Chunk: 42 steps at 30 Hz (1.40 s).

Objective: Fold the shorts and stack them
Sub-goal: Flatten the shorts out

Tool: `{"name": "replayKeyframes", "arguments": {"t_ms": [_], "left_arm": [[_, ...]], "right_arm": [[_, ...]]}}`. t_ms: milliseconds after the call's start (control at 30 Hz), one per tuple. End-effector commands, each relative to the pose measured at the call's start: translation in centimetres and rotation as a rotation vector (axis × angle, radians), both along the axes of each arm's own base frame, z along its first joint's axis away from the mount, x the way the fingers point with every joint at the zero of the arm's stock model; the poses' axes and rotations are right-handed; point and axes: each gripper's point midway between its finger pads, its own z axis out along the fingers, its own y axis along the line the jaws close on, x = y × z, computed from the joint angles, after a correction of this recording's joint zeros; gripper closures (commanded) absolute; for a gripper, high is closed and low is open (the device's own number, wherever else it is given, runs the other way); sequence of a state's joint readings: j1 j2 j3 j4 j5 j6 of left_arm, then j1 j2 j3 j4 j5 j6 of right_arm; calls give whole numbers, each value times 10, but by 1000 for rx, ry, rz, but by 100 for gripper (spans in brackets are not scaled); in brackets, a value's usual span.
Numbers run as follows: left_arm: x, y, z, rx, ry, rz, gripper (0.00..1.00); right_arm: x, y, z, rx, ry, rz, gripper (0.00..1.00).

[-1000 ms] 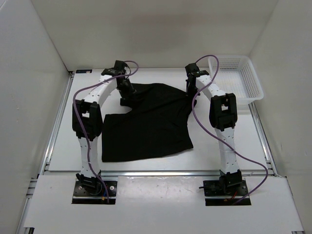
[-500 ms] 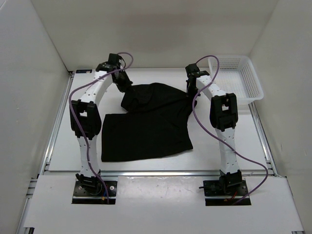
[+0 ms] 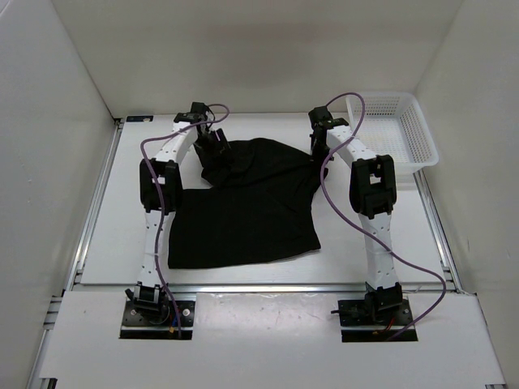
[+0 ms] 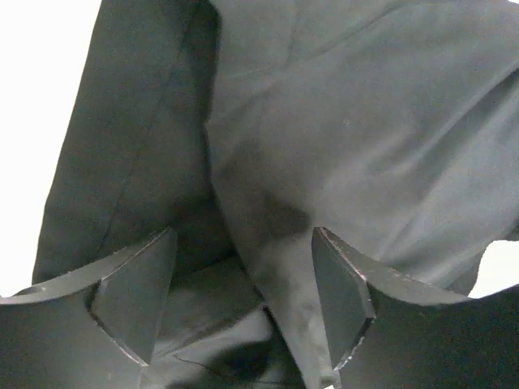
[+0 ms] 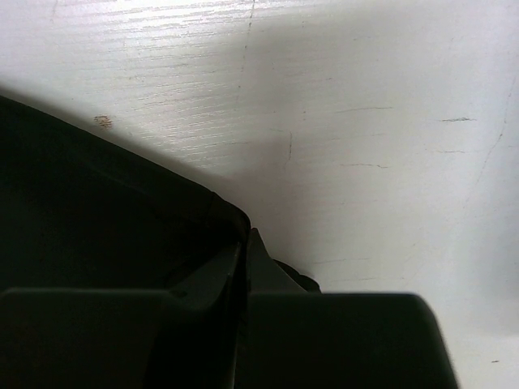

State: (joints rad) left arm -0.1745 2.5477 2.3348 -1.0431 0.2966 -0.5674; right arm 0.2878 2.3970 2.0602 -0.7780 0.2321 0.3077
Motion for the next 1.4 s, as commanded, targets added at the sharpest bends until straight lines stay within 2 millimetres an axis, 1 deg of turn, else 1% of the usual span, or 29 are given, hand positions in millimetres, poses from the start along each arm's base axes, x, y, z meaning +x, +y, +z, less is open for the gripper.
{"name": "replayKeyframes", "arguments": {"t_ms": [0,33,100,133,167,200,233,300,333,367,467,533,600,633,700,733,767,800,833,900,933,967,1000,1067,1167,1200,1233,1267,1367], "left_arm": [[4,-6,21,-17,-52,-38,23],[4,-13,26,-28,-64,-52,25],[5,-13,16,-26,-49,-52,37],[7,-14,19,-27,-60,-52,43],[9,-14,20,-32,-65,-43,51],[12,-13,20,-23,-79,-38,67],[15,-14,24,-29,-87,-27,75],[23,-16,34,-43,-116,-8,88],[27,-17,38,-47,-137,-8,90],[32,-18,46,-55,-156,1,90],[42,-21,57,-69,-203,10,90],[46,-22,71,-80,-237,17,90],[59,-7,82,-61,-280,81,90],[62,-8,84,-68,-292,89,90],[80,4,105,-84,-358,137,90],[89,3,99,-93,-371,146,90],[98,7,101,-102,-395,162,90],[112,12,121,-116,-459,190,90],[121,15,112,-100,-475,205,90],[140,24,120,-102,-551,252,90],[146,24,108,-106,-547,276,90],[150,23,103,-116,-551,285,90],[160,28,117,-133,-603,301,90],[166,27,102,-145,-595,316,90],[173,26,104,-162,-627,324,90],[176,28,106,-157,-641,332,90],[178,28,101,-157,-641,332,90],[181,36,102,-150,-654,337,90],[185,43,103,-151,-672,347,90]], "right_arm": [[-1,-4,23,8,-29,-8,100],[-1,-4,23,8,-29,-8,100],[-1,-4,23,8,-29,-8,100],[-1,-4,23,8,-29,-8,100],[-1,-4,23,8,-29,-8,100],[-1,-5,23,4,-29,0,100],[-1,-5,23,4,-29,0,100],[-1,-5,23,4,-29,0,100],[-1,-5,23,4,-29,0,100],[-4,-5,21,1,-20,0,100],[-6,-6,18,-1,-11,0,100],[-6,-5,18,7,-9,4,100],[-6,-5,18,7,-9,4,100],[-6,-5,18,7,-9,4,100],[-6,-5,18,7,-9,4,100],[-6,-4,18,11,-9,-4,100],[-6,-4,18,11,-9,-5,100],[-4,-1,18,25,-16,0,100],[-4,-1,18,25,-17,0,100],[-2,-1,21,27,-25,0,100],[0,0,22,30,-36,1,100],[0,0,17,32,-27,-9,100],[2,1,20,35,-36,-9,100],[2,1,15,37,-28,-19,100],[12,5,21,59,-70,-39,100],[10,3,18,49,-63,-43,100],[13,4,19,53,-76,-43,100],[14,-1,19,30,-84,-54,100],[17,-2,20,22,-96,-59,100]]}}
